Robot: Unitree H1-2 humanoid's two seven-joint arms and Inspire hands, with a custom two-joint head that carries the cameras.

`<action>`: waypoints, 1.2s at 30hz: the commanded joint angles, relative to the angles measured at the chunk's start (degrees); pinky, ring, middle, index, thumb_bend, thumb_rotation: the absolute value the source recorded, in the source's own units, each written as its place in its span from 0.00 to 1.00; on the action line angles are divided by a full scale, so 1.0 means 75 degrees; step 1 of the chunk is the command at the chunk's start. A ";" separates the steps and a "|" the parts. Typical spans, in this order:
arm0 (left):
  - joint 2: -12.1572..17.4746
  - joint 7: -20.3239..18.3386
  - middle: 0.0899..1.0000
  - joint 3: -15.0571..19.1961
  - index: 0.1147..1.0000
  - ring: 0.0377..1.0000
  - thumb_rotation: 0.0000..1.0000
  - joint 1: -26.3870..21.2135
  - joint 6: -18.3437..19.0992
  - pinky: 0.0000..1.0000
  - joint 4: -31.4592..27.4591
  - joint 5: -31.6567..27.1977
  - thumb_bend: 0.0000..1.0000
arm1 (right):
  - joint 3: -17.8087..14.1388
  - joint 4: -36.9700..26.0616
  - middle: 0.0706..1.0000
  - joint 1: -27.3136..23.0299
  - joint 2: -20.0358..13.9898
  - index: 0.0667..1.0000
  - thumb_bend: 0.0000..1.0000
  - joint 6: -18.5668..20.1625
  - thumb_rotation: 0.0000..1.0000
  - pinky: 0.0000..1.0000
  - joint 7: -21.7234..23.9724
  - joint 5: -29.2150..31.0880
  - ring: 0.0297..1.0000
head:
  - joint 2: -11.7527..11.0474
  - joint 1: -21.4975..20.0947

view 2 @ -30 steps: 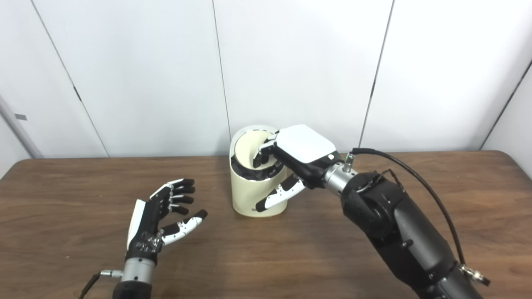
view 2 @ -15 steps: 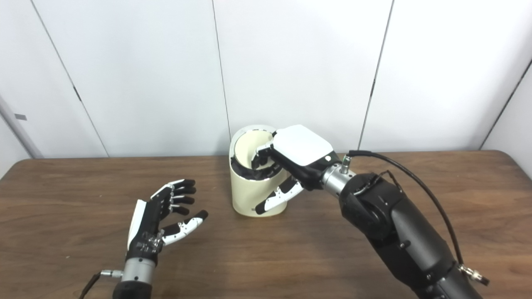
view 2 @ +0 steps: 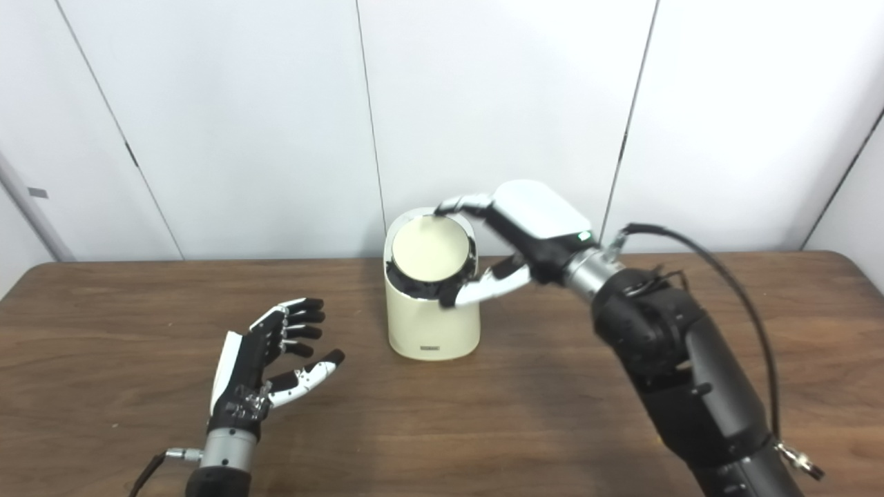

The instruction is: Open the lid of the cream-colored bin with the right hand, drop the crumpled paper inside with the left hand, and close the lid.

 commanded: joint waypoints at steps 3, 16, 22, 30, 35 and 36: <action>0.0003 0.0023 0.68 0.0005 0.70 0.65 0.00 -0.0241 -0.0080 0.56 -0.0298 0.0010 0.63 | -0.0411 -0.0293 0.86 -0.0051 -0.0005 0.86 0.81 0.0017 0.55 0.67 -0.0391 0.0455 0.83 | 0.0018 0.0006; 0.0114 -0.0078 0.68 0.0007 0.70 0.64 0.00 -0.0275 -0.0237 0.57 -0.0238 -0.0038 0.64 | -0.1084 -0.1027 0.87 0.1901 0.0116 0.92 0.85 0.0593 0.34 0.72 -0.0608 0.1703 0.84 | 0.0047 -0.0118; 0.0169 -0.0153 0.69 -0.0011 0.70 0.64 0.00 -0.0351 -0.0278 0.57 -0.0219 -0.0118 0.63 | -0.1309 -0.1166 0.90 0.2532 0.0359 0.92 0.85 0.0798 0.37 0.67 -0.1020 0.1827 0.83 | 0.0021 -0.0150; 0.0210 -0.0196 0.69 -0.0034 0.71 0.64 0.00 -0.0458 -0.0347 0.56 -0.0099 -0.0191 0.65 | -0.1353 -0.0799 0.91 0.3059 0.0486 0.92 0.82 0.0426 0.30 0.75 -0.1535 0.2109 0.85 | 0.0008 -0.0239; 0.0245 -0.0315 0.70 -0.0036 0.72 0.64 0.00 -0.0510 -0.0451 0.55 0.0023 -0.0350 0.66 | -0.1328 -0.0638 0.91 0.3191 0.0619 0.92 0.82 0.0492 0.31 0.73 -0.1748 0.2198 0.85 | -0.0002 -0.0318; 0.0248 -0.0336 0.70 -0.0037 0.72 0.65 0.00 -0.0510 -0.0458 0.55 0.0030 -0.0362 0.66 | -0.1326 -0.0622 0.91 0.3212 0.0646 0.91 0.82 0.0504 0.31 0.71 -0.1772 0.2235 0.85 | -0.0002 -0.0318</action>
